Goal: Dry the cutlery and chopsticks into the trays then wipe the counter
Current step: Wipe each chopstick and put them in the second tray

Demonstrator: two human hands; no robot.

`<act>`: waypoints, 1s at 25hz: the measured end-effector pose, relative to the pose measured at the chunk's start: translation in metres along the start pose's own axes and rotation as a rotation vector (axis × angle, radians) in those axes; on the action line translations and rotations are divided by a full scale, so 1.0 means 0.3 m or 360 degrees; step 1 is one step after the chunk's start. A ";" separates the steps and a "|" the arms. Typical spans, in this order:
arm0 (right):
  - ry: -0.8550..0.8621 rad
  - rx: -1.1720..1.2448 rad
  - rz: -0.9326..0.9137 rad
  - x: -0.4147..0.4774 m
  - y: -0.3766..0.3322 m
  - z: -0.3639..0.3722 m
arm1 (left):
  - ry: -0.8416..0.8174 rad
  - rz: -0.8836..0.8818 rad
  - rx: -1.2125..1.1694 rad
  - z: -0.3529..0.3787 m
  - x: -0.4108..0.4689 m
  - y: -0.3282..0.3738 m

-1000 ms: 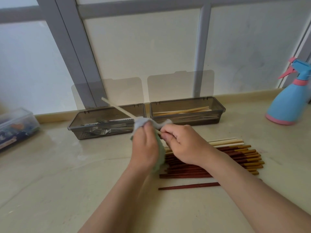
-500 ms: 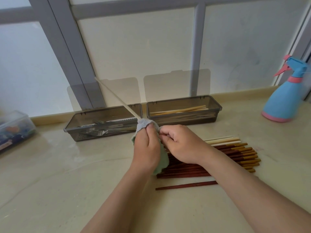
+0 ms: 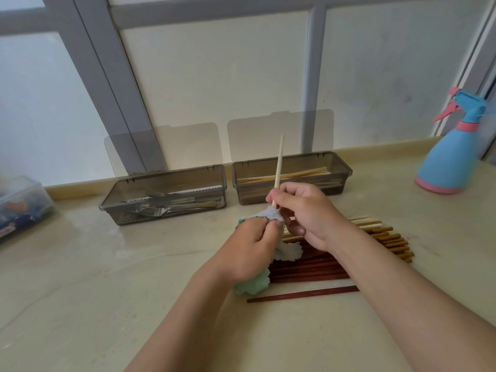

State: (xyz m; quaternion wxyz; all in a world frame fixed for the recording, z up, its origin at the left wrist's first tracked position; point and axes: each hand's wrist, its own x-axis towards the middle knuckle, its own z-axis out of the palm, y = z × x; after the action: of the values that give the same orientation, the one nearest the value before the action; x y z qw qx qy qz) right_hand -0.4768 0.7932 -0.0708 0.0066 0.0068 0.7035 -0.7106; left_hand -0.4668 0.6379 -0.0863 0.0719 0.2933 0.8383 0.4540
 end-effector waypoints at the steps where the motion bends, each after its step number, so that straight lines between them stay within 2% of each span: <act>1: 0.0078 0.0087 0.0046 0.009 0.000 -0.004 | -0.0014 -0.0004 0.0036 -0.001 0.000 0.002; 4: 0.0301 0.0277 0.0186 0.042 -0.007 -0.021 | -0.0021 0.0056 0.0248 0.002 -0.007 0.011; 7: 0.0464 0.0309 0.0209 0.068 -0.012 -0.055 | 0.0079 0.0125 0.0222 0.001 -0.013 0.009; 9: 0.0489 -0.0012 0.0052 0.070 -0.013 -0.085 | 0.0282 0.0167 0.0203 -0.011 -0.006 -0.013; 13: 0.0496 -0.1381 -0.0556 0.097 -0.019 -0.117 | 0.0594 0.0162 0.0326 -0.030 -0.001 -0.038; 17: 0.0608 -0.2074 -0.0521 0.165 -0.043 -0.119 | 0.0712 0.0200 0.0425 -0.033 -0.003 -0.039; 20: 0.0543 -0.2294 -0.0449 0.218 -0.044 -0.139 | 0.0738 0.0215 0.0406 -0.033 0.004 -0.043; 25: 0.0366 -0.2139 -0.0286 0.264 -0.034 -0.141 | 0.0716 0.0188 0.0376 -0.041 0.001 -0.050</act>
State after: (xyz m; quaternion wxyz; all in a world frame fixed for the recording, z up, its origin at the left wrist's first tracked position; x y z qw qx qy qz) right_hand -0.5561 0.8357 -0.0624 -0.1243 0.0182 0.9857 -0.1126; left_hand -0.4782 0.6229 -0.0912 -0.1778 0.2397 0.8618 0.4102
